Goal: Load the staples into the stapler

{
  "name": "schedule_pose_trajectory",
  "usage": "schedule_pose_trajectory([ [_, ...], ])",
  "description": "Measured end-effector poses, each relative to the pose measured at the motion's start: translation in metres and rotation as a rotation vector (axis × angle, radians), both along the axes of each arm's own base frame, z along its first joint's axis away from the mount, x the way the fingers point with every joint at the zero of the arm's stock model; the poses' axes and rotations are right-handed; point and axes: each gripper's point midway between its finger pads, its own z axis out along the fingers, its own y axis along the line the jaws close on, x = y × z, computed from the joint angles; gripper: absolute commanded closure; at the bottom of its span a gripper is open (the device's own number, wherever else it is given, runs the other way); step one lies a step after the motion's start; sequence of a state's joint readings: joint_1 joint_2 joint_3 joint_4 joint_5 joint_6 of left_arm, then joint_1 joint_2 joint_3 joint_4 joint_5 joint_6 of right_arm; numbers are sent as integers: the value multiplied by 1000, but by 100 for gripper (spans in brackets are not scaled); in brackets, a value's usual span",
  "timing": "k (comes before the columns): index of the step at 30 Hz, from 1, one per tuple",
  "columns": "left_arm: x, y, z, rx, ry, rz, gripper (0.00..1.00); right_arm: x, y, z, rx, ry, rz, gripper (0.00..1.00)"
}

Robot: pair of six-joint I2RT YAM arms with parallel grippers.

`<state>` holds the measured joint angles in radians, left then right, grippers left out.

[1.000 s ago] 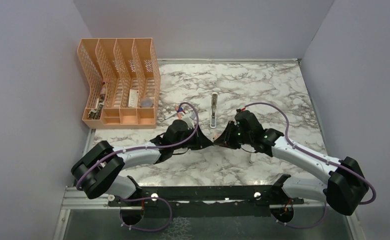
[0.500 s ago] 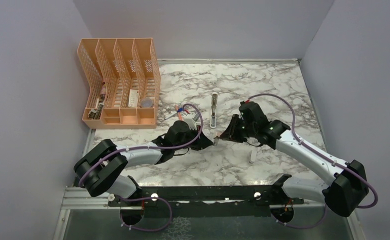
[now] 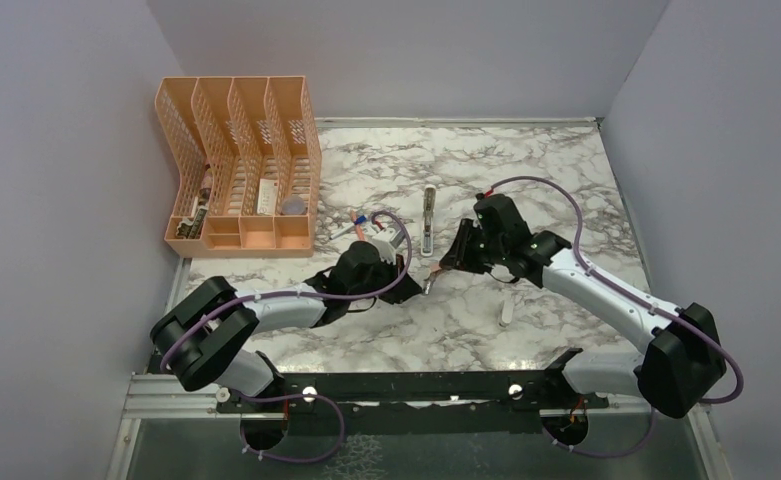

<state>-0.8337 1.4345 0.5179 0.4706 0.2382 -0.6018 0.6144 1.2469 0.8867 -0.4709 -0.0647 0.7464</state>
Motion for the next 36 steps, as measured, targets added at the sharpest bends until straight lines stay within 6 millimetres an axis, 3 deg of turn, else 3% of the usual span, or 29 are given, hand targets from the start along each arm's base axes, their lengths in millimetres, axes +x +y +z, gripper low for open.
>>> schedule_pose_trajectory([
  [5,-5,0,-4,18,-5,-31,100,9,-1,-3,-3,-35,10,65],
  [13,-11,-3,-4,15,5,-49,100,7,-1,-19,-12,-18,36,33],
  [18,-11,-3,-5,6,32,-32,100,-7,4,-34,26,25,79,31],
  [23,-11,-4,-6,4,51,-24,100,-14,13,-45,69,70,111,37],
  [30,-10,-6,-6,-1,59,-19,97,-15,25,-48,130,104,109,63],
  [33,-10,-6,-7,0,66,-17,87,-14,27,-48,150,110,92,68],
  [36,-10,-6,-7,0,68,-13,66,-14,27,-48,158,120,70,69],
])
